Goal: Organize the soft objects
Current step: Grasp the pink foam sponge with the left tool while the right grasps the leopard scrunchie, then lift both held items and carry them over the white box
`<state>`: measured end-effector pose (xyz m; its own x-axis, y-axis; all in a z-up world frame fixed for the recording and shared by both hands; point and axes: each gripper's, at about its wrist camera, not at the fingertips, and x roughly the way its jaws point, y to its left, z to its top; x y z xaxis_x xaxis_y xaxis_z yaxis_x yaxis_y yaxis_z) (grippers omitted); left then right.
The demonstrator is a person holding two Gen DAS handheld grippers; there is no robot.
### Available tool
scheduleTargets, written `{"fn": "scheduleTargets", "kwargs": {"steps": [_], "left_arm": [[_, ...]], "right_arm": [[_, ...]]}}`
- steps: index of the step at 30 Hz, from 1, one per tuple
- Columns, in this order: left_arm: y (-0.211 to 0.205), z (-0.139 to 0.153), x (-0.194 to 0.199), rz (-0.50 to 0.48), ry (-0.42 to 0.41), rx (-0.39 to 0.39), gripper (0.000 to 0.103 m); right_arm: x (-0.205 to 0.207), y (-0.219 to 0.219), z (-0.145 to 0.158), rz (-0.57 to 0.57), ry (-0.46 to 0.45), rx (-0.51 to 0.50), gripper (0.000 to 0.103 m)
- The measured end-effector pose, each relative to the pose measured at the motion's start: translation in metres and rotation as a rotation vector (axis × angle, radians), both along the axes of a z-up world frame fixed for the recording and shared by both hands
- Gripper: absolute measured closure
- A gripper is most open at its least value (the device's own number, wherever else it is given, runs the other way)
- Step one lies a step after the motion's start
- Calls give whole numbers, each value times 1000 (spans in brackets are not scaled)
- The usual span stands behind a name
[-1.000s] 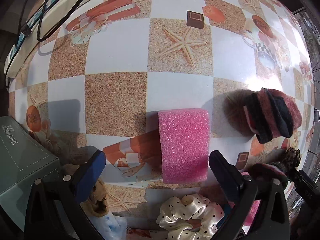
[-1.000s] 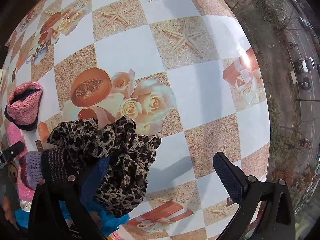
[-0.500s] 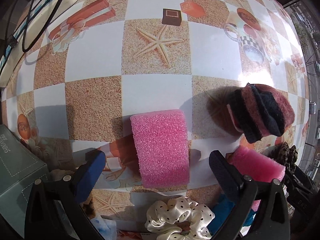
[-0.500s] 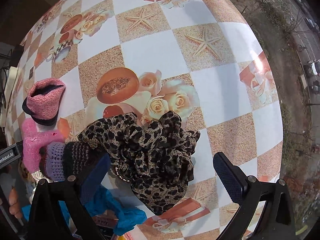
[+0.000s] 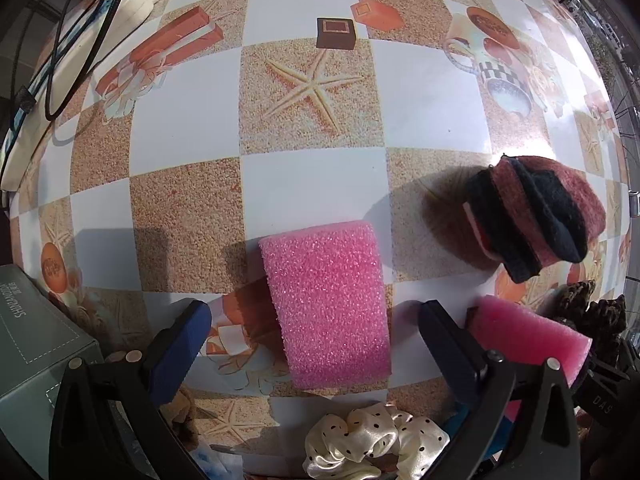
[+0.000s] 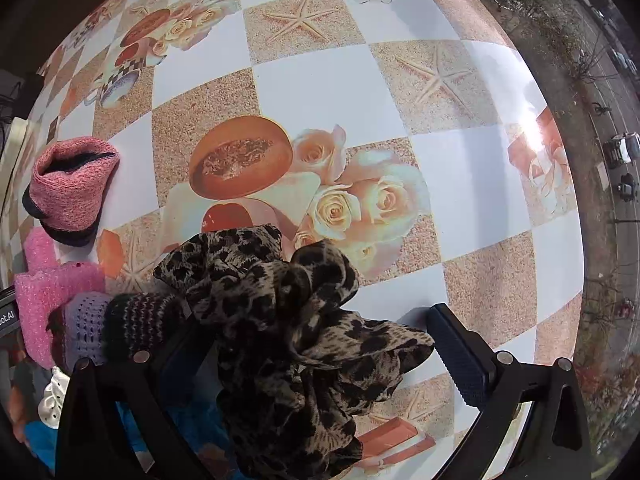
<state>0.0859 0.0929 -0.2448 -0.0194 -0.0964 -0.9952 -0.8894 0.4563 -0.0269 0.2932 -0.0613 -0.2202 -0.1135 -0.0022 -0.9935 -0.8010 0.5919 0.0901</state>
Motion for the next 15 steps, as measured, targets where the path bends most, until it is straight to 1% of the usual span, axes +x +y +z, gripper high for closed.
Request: {"fn": "scheduleTargets", "kwargs": {"steps": [2, 4, 5, 6, 7, 8, 9, 10, 12, 13, 14, 15], "left_arm": [[5, -2, -7, 0, 10, -18, 0], [-2, 0, -3, 3, 19, -4, 3], [0, 7, -2, -1, 19, 20, 11], [0, 11, -2, -10, 12, 39, 24], [-5, 16, -6, -26, 0, 55, 34], [-6, 19, -6, -48, -7, 65, 56], [-5, 21, -7, -58, -12, 62, 56], [-6, 23, -10, -51, -22, 69, 56], [-7, 35, -16, -44, -43, 115, 56], [-5, 47, -20, -49, -45, 151, 56], [-7, 56, -22, -60, -48, 178, 56], [-18, 62, -24, -72, -55, 200, 56]], "right_arm": [[-2, -2, -1, 15, 10, -14, 0], [-5, 0, -2, 36, 22, -41, 1], [-8, 1, -1, 46, 13, -44, 7], [-10, 0, 2, 57, 9, -35, 12], [-13, -1, 8, 75, -1, -17, 28], [-15, -3, 13, 93, -9, 0, 53], [-17, -5, 16, 105, -6, 8, 69], [-17, -8, 18, 104, 5, 13, 71], [-15, -17, 25, 70, 19, 36, 72], [-12, -22, 30, 52, 21, 53, 72], [-10, -27, 36, 36, 28, 75, 72], [-9, -33, 43, 27, 32, 96, 72]]}}
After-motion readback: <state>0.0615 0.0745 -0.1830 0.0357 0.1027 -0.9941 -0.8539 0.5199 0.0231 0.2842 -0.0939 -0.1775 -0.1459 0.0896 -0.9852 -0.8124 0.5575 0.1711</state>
